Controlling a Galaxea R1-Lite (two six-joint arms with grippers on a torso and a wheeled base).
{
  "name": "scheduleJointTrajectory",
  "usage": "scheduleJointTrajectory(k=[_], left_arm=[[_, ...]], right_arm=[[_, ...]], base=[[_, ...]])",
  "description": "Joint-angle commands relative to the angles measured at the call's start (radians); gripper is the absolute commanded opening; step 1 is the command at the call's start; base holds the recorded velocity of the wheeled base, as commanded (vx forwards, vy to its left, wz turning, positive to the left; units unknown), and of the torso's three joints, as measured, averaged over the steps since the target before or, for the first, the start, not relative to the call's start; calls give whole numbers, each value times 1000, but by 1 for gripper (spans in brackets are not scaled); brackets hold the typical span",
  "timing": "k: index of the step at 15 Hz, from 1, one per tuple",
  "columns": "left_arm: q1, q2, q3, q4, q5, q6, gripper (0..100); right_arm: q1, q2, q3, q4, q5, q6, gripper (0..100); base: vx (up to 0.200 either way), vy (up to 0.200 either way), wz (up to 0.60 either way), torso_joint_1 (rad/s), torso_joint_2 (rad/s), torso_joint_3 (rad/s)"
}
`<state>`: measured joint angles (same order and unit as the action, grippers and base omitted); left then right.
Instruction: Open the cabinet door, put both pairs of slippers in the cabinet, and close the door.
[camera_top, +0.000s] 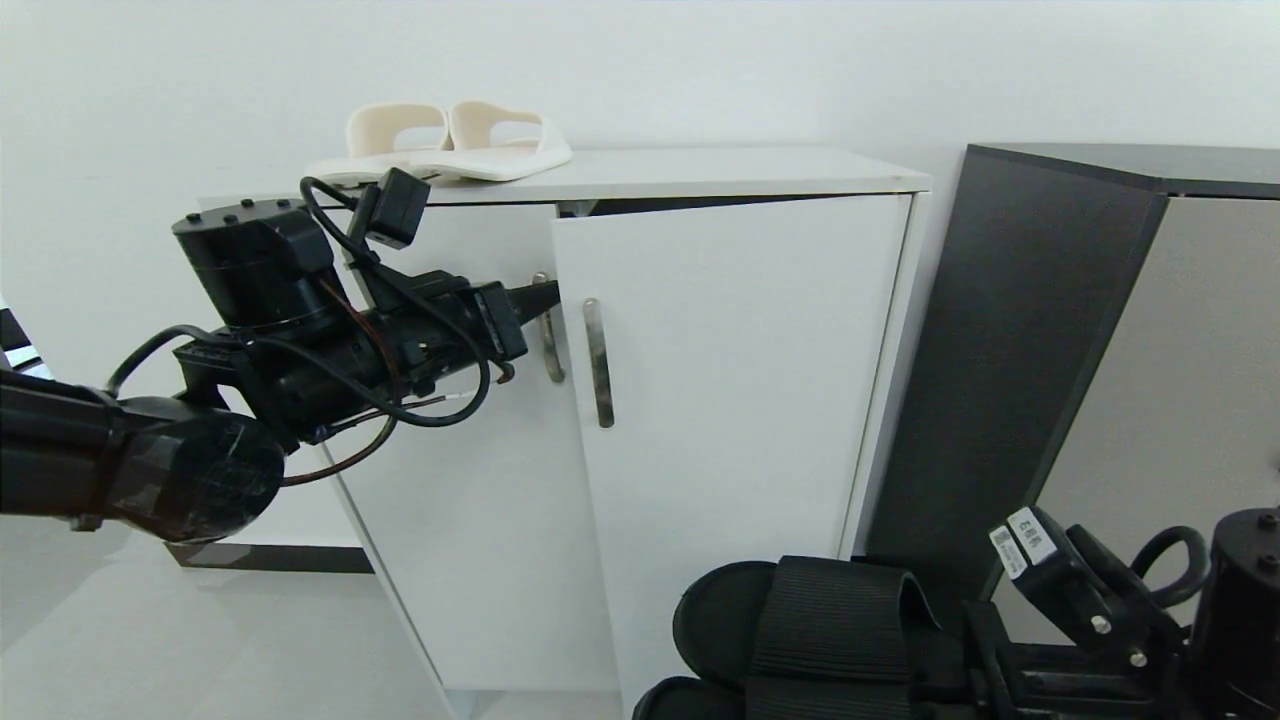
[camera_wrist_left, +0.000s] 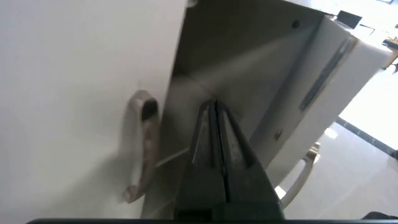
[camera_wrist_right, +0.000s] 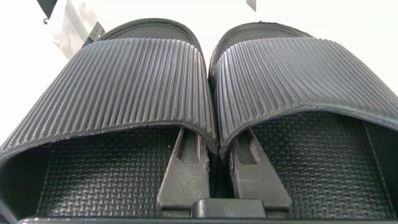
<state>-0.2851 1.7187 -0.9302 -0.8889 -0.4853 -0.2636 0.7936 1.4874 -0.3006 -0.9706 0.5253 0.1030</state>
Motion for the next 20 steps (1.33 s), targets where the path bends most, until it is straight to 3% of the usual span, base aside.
scheduleJointTrajectory(k=[1,4,6,9,14,17,18,20], left_arm=[[-19,1,1,-1,1,0,0],[-59,-7,8,-18,5,9,0],[-157,-79,129,-110,13,44,0],[-244,-225,234,-110,7,55,0],[-170,-243,258,-62,8,50,0],[-111,-288,312,-61,21,52,0],[-95,-330,387,-61,73,57,0],[-97,-429,525,-53,255,66,0]], right_arm=[[1,5,0,0,1,0,0],[18,-10,-3,0,1,3,0],[75,-49,-2,13,-1,4,0],[164,-150,-2,84,1,4,0],[176,-136,-35,133,-11,9,0],[165,-95,-75,133,-99,87,0],[165,-87,-78,133,-107,92,0],[164,-87,-78,133,-110,93,0]], base=[[0,0,0,0,0,0],[-133,0,0,3,2,3],[-200,0,0,2,2,5],[-200,0,0,-2,7,2],[-80,0,0,0,0,1],[0,0,0,0,0,0],[0,0,0,0,0,0],[0,0,0,0,0,0]])
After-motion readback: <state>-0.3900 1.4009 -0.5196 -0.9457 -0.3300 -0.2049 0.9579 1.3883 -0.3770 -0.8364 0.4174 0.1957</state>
